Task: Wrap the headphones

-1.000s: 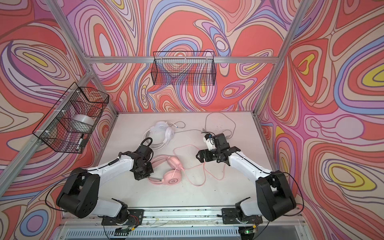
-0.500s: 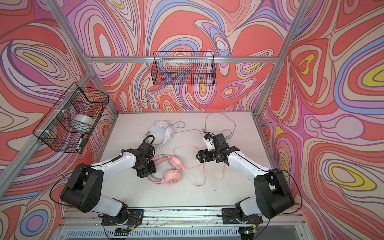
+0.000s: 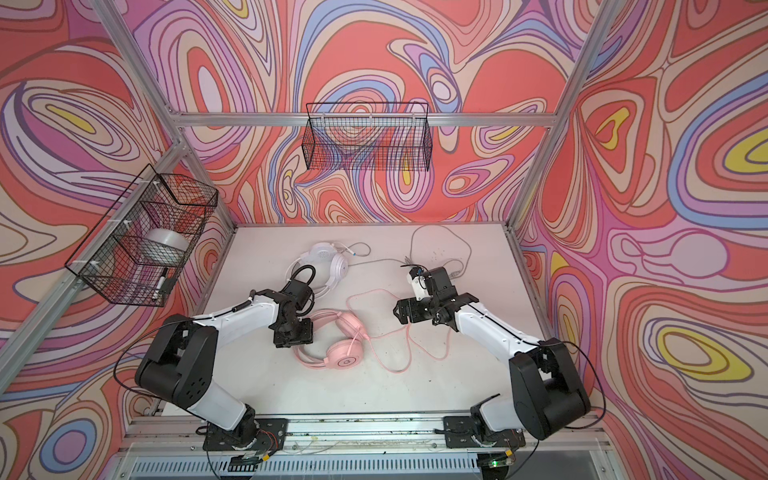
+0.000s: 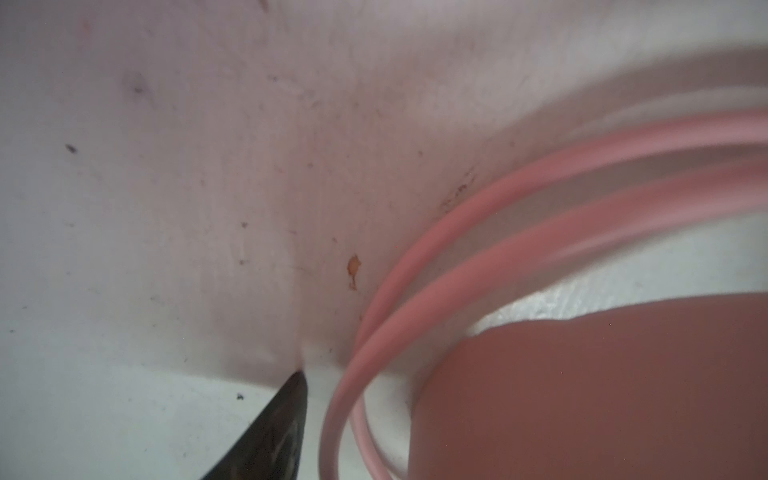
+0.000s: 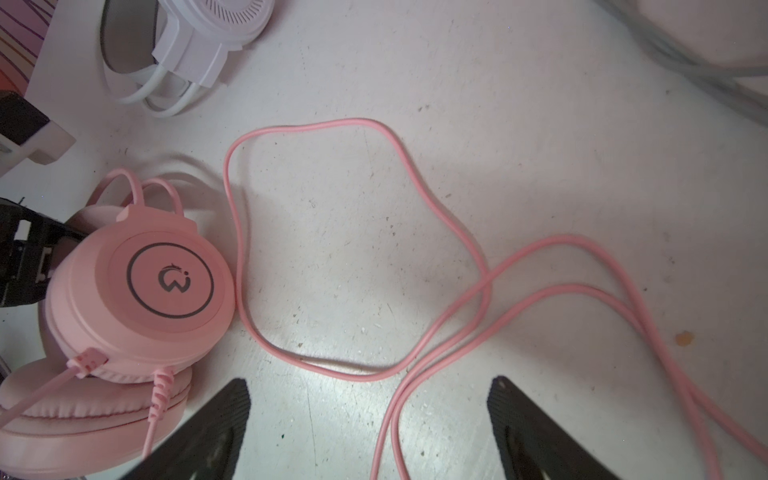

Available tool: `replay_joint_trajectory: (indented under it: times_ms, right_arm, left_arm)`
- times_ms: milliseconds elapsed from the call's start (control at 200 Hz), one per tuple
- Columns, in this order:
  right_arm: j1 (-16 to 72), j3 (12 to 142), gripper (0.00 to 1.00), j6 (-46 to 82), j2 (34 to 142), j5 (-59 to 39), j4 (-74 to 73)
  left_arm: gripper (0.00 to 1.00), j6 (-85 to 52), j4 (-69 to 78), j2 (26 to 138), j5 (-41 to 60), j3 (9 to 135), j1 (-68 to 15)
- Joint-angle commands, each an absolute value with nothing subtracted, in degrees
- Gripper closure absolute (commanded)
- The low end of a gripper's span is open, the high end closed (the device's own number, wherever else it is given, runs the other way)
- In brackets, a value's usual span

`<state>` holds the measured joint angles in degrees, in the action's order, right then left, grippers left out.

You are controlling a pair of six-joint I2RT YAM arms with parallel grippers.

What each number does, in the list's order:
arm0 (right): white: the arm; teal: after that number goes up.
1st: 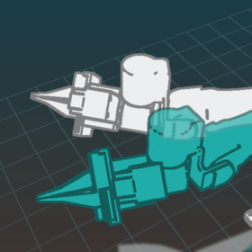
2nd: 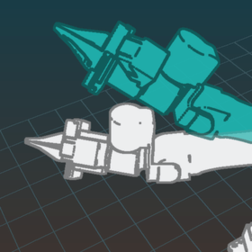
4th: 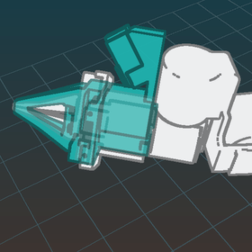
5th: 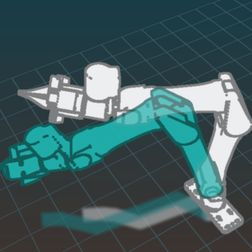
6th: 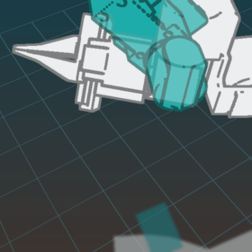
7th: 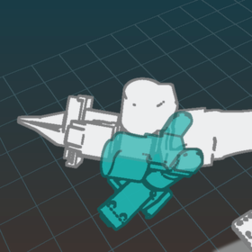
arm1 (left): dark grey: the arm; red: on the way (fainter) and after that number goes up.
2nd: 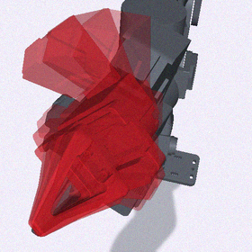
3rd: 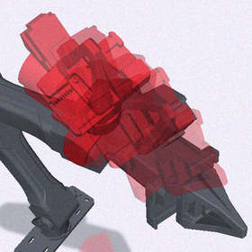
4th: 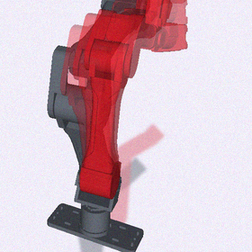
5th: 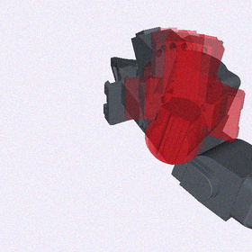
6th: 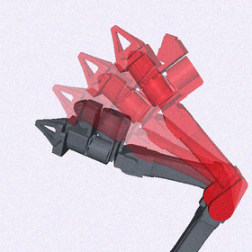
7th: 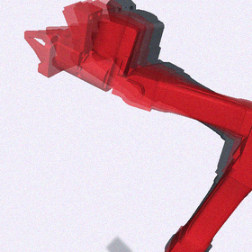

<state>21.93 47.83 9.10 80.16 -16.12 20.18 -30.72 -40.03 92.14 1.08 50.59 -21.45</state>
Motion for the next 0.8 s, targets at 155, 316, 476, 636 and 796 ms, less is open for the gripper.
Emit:
replay_joint_trajectory:
  times_ms: [155,316,476,636,796]
  right_arm:
    - [22.5,46.8,0.08,10.23,78.67,-13.75,19.28]
    - [22.57,46.96,0.08,10.04,78.49,-13.13,18.8]
    - [22.58,47.56,0.08,9.45,79.84,-15.01,20.7]
    - [22.93,47.29,0.08,9.83,80.24,-17.43,21.64]
    - [25.36,46.28,0.09,10.2,80.56,-18.63,21.66]
  left_arm:
    - [0.61,-28.83,-38.61,94.58,0.7,48.98,-21.55]
    - [0.72,-29.88,-39.1,94.13,0.63,48.56,-21.61]
    - [0.81,-30.83,-39.37,94.57,1.15,48.6,-21.62]
    - [0.96,-30.67,-39.55,95.21,1.77,49.03,-21.62]
    - [1.0,-30.1,-39.92,94.51,3.78,49.56,-21.58]
